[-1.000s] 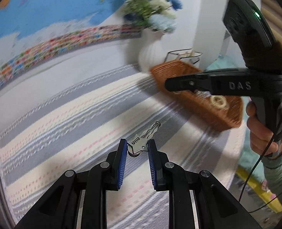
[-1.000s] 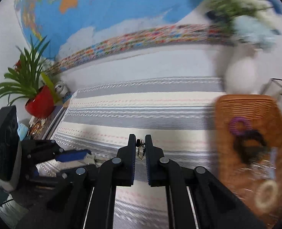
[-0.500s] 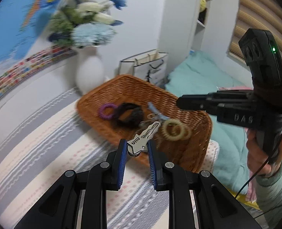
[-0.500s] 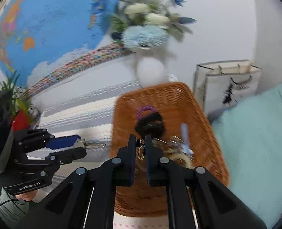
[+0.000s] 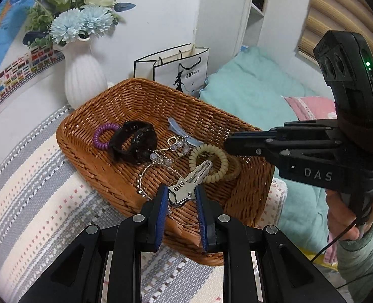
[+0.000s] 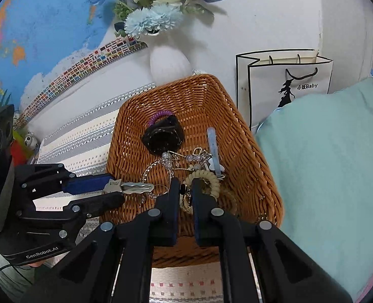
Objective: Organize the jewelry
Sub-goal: 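Open both tools to release the keys and earring into the basket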
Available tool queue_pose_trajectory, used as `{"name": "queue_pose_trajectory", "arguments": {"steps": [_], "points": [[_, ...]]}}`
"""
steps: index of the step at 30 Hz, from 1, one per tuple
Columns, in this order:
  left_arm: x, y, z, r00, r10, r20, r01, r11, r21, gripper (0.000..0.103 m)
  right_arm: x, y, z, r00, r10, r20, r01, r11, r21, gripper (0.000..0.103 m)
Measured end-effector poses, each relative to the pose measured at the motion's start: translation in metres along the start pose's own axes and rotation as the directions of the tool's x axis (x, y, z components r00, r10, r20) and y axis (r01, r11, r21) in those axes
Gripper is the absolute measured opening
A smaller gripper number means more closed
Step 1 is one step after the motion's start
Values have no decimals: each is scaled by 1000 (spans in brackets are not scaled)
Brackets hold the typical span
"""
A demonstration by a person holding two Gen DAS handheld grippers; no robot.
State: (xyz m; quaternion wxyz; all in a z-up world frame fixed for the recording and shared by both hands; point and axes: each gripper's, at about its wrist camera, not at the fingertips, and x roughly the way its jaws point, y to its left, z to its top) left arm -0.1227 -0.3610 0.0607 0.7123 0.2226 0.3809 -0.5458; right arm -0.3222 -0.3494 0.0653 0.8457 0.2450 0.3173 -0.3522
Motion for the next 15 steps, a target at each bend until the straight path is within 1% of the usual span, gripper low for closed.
{"name": "queue_pose_trajectory", "arguments": {"steps": [3, 7, 10, 15], "points": [[3, 3, 5, 1000, 28, 12, -28, 1000, -1, 22, 4, -2, 4, 1000, 4, 0, -4, 1000, 15, 10], [10, 8, 12, 999, 52, 5, -52, 999, -5, 22, 14, -5, 22, 1000, 9, 2, -9, 999, 39, 10], [16, 10, 15, 998, 62, 2, -62, 998, 1, 22, 30, -8, 41, 1000, 0, -21, 2, 998, 61, 10], [26, 16, 17, 997, 73, -8, -73, 997, 5, 22, 53, -12, 63, 999, -12, -50, 16, 997, 77, 10]]}}
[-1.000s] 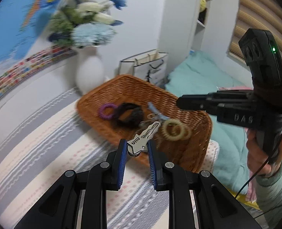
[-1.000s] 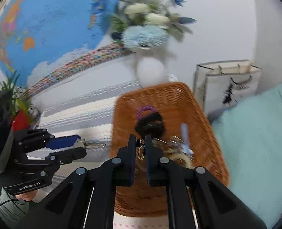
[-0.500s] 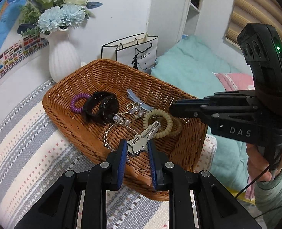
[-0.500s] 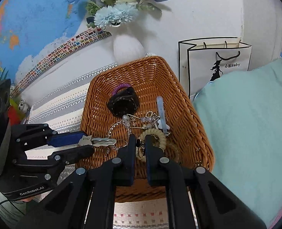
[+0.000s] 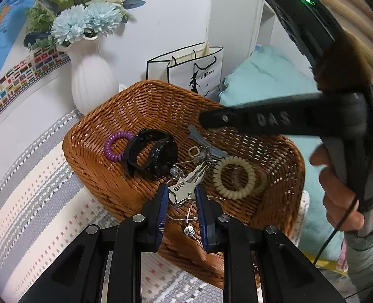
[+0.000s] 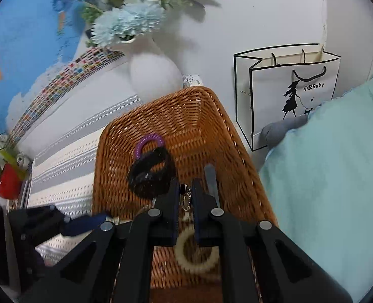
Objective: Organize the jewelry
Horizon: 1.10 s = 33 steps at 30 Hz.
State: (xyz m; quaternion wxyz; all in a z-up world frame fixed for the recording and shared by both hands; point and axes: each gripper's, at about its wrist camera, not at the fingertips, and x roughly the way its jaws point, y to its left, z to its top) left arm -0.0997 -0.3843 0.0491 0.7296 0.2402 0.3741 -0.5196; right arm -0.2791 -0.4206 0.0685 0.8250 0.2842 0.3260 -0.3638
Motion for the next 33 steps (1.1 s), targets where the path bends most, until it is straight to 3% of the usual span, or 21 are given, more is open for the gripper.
{"name": "queue_pose_trajectory", "arguments": {"steps": [3, 5, 6, 7, 10, 15, 21, 23, 25, 26, 33], "points": [[-1, 4, 0, 1000, -4, 21, 4, 1000, 3, 23, 8, -3, 8, 1000, -10, -6, 10, 1000, 27, 14], [-5, 9, 0, 999, -27, 28, 27, 1000, -15, 34, 10, -6, 10, 1000, 19, -8, -19, 999, 46, 14], [-8, 13, 0, 999, -35, 35, 36, 999, -31, 46, 10, -7, 9, 1000, 25, -6, -25, 999, 48, 14], [-13, 17, 0, 998, -38, 52, 40, 998, -44, 52, 9, -7, 9, 1000, 24, -1, -24, 999, 45, 16], [-27, 26, -2, 995, -30, 95, 36, 997, -67, 52, 0, -2, 4, 1000, -2, 30, 2, 1000, 22, 28], [-56, 29, -12, 988, 55, 143, -46, 997, -66, 52, -29, 7, -9, 996, 45, 79, -47, 999, 25, 30], [-96, 22, -46, 960, 190, 207, -175, 980, -93, 57, -69, 40, -40, 988, 39, 151, -36, 999, -24, 39], [-109, 21, -65, 940, 257, 226, -226, 962, -154, 57, -78, 55, -55, 984, -15, 180, 23, 999, -43, 49], [-120, 21, -84, 933, 267, 243, -227, 957, -181, 58, -86, 71, -75, 970, -76, 230, 89, 995, -48, 66], [-126, 22, -94, 926, 281, 253, -235, 952, -196, 58, -89, 75, -83, 965, -84, 247, 98, 994, -48, 69], [-162, 36, -143, 886, 380, 266, -300, 907, -297, 60, -105, 119, -140, 937, -133, 324, 161, 985, -63, 71]]}}
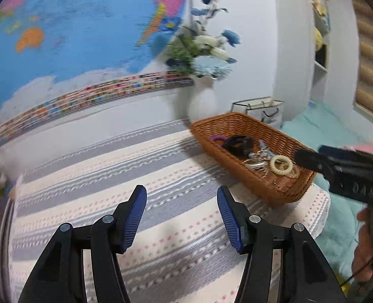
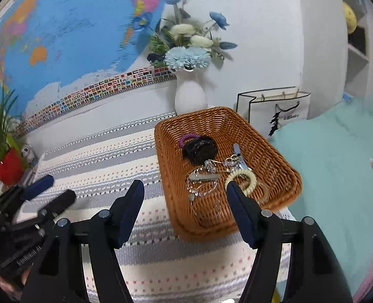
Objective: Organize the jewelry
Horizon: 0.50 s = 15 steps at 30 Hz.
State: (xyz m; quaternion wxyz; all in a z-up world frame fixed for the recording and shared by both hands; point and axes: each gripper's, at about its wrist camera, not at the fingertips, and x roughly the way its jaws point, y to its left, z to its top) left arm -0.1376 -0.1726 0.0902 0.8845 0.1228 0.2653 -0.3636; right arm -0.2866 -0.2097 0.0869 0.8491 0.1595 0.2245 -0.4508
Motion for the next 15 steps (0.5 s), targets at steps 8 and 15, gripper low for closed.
{"name": "queue_pose_trajectory", "arguments": {"steps": [8, 15], "points": [[-9, 25, -27, 994, 106, -23, -107, 993, -39, 64, -5, 32, -24, 993, -120, 5, 120, 992, -40, 75], [-2, 33, -35, 992, 119, -39, -121, 992, -35, 64, 6, 44, -30, 985, -175, 9, 175, 983, -45, 75]]}}
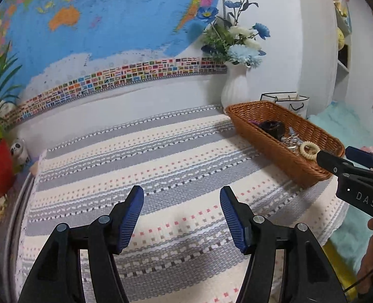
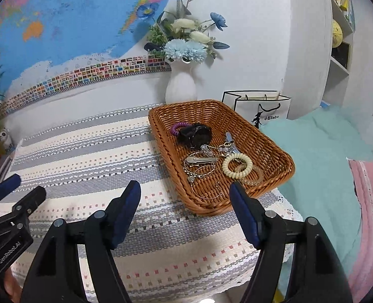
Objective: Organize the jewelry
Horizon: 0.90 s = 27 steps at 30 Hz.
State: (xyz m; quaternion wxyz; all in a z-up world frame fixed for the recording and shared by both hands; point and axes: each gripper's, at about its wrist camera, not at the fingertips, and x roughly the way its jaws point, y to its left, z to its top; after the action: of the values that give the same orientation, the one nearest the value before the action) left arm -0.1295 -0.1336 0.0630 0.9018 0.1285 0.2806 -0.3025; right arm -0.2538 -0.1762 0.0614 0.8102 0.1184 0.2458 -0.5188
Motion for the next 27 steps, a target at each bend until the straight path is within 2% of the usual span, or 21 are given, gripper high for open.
{"name": "queue_pose_trajectory", "arguments": {"steps": [3, 11, 17, 21, 27], "points": [[5, -1, -2, 1000, -14, -7, 14, 1000, 2, 64, 9, 0, -2, 999, -49, -1, 49, 999, 4, 75], [26, -14, 2, 998, -51, -33, 51, 999, 13, 64, 22, -6, -3, 997, -76, -26, 76, 997, 10, 75], [31, -18, 2, 999, -32, -37, 33, 999, 15, 64, 28, -12, -4, 997, -63, -42, 65, 998, 27, 75], [29, -17, 3, 1000, 6, -10, -6, 1000, 7, 64, 30, -11, -5, 997, -59, -49, 60, 998, 23, 75], [29, -9, 4, 999, -26, -25, 25, 1000, -13, 64, 26, -7, -5, 998, -58, -40, 59, 998, 13, 75]]}}
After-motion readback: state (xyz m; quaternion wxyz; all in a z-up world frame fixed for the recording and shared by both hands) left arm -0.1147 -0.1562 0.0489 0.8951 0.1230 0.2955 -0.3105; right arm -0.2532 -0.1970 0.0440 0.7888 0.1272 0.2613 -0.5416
